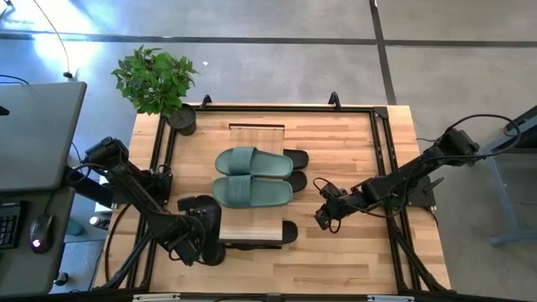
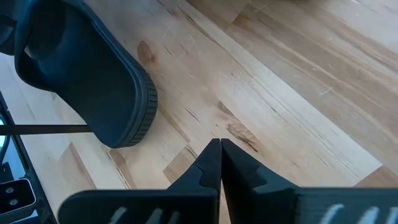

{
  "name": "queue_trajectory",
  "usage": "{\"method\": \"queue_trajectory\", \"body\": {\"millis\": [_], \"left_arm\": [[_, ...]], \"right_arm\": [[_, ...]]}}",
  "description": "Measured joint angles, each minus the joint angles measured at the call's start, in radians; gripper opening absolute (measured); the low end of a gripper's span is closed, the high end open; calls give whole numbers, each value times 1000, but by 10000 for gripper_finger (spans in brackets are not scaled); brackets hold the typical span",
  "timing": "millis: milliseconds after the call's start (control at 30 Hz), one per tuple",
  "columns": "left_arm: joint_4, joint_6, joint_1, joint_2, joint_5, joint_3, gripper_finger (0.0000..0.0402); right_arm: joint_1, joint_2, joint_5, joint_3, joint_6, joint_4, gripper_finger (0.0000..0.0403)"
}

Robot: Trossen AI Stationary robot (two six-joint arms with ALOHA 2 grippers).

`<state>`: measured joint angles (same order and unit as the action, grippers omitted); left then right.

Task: Pick and place slides into the shelf
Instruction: Put the black slipper under the shelf

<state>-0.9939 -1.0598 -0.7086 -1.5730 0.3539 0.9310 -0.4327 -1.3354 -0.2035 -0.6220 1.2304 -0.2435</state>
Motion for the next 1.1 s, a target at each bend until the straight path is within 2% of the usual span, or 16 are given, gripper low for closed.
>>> {"method": "queue_trajectory", "body": {"millis": [67, 133, 267, 467, 633, 767, 933, 1100], "left_arm": [[2, -4, 0, 1, -12, 2, 22], [-7, -19, 0, 0, -17, 11, 10], [-86, -20, -7, -3, -17, 59, 7], [-345, -48, -7, -4, -37, 171, 3], [-482, -52, -26, 11, -31, 274, 2], [-571, -124, -62, 38, -4, 363, 1], [-579, -197, -112, 85, 47, 456, 1], [-578, -202, -125, 98, 39, 512, 0]], "right_arm": [[0, 0, 0, 0, 0, 0, 0], [0, 0, -2, 0, 0, 0, 0], [0, 0, -3, 0, -6, 0, 0], [0, 0, -3, 0, -18, 2, 0], [0, 0, 3, 0, -28, 19, 0], [0, 0, 2, 0, -34, 33, 0], [0, 24, 0, 0, -43, 30, 0], [0, 119, -34, 0, -82, 17, 0]]}}
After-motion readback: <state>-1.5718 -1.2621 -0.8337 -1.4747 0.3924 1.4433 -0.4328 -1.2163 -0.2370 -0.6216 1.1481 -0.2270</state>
